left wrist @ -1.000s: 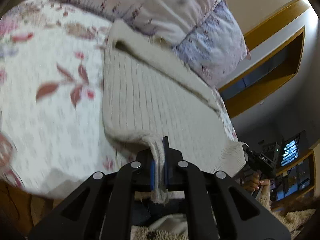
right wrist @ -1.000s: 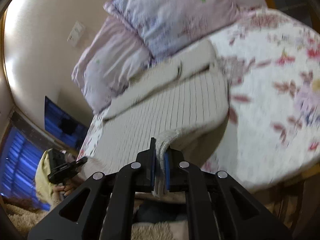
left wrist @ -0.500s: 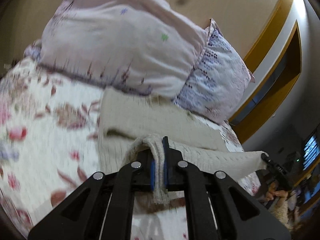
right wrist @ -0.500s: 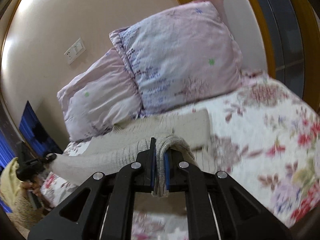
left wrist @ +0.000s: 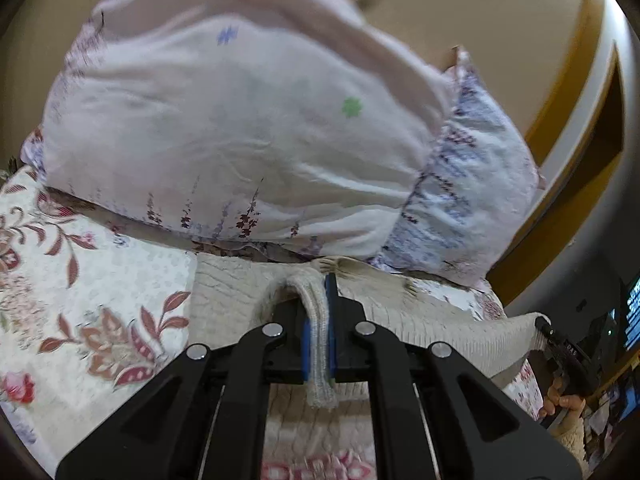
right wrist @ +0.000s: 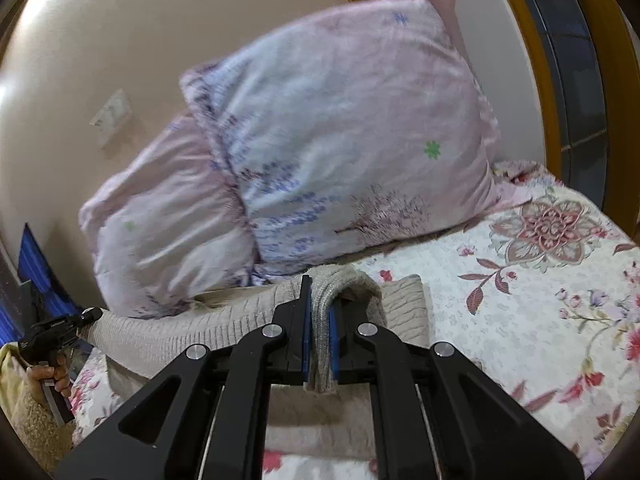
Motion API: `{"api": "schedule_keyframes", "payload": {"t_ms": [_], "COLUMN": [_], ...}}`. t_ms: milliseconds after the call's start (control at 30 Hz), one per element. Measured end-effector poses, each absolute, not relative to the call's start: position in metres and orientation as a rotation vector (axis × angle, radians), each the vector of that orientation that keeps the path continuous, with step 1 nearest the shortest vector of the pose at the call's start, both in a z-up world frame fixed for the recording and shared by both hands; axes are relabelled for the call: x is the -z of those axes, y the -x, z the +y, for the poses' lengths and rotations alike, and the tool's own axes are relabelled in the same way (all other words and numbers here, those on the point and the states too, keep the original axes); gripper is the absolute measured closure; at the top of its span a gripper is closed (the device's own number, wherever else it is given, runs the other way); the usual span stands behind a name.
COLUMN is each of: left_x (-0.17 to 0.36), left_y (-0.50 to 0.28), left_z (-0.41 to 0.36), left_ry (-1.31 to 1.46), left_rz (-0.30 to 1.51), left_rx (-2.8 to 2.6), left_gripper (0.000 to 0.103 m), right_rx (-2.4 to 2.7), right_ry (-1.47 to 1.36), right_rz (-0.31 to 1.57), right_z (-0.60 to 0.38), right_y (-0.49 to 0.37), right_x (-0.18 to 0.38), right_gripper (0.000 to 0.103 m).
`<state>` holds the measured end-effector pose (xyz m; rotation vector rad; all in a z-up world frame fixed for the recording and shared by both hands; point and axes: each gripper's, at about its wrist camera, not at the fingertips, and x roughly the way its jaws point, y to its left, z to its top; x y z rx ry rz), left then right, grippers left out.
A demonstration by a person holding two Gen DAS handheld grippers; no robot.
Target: Fold small clothes
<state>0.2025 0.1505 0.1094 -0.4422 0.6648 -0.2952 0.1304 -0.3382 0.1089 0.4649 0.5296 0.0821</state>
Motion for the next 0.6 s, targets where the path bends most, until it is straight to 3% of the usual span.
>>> {"api": "schedule_keyframes", "payload": {"t_ms": [233, 500, 567, 600], "left_x": [-0.043, -0.017, -0.013, -0.012], "left_y": [-0.258, -0.273, -0.279, -0.281], "left_z": [0.158, 0.167, 0.168, 0.169], "left_ry": [0.614, 0.732, 0.777, 0.802], "left_rz": [0.808, 0.859, 0.858, 0.855], "left_rx": [0.268, 0.288, 0.301, 0.310], "left_gripper": [0.097, 0.096, 0.082, 0.076], "right_rx": [-0.031, -0.036, -0.049, -0.057], "right_ry": [-0.582, -0.727, -0.787, -0.815], "right_rz": [0.742, 0.811, 0.818, 0.821], "right_z": [-0.346, -0.357, -0.361, -0.363], "right_y": [-0.186, -0.206, -0.212, -0.217], "right_x": [-0.039, -0.012, -0.010, -0.009], "right_gripper": [0.096, 0.094, 0.091, 0.084]}}
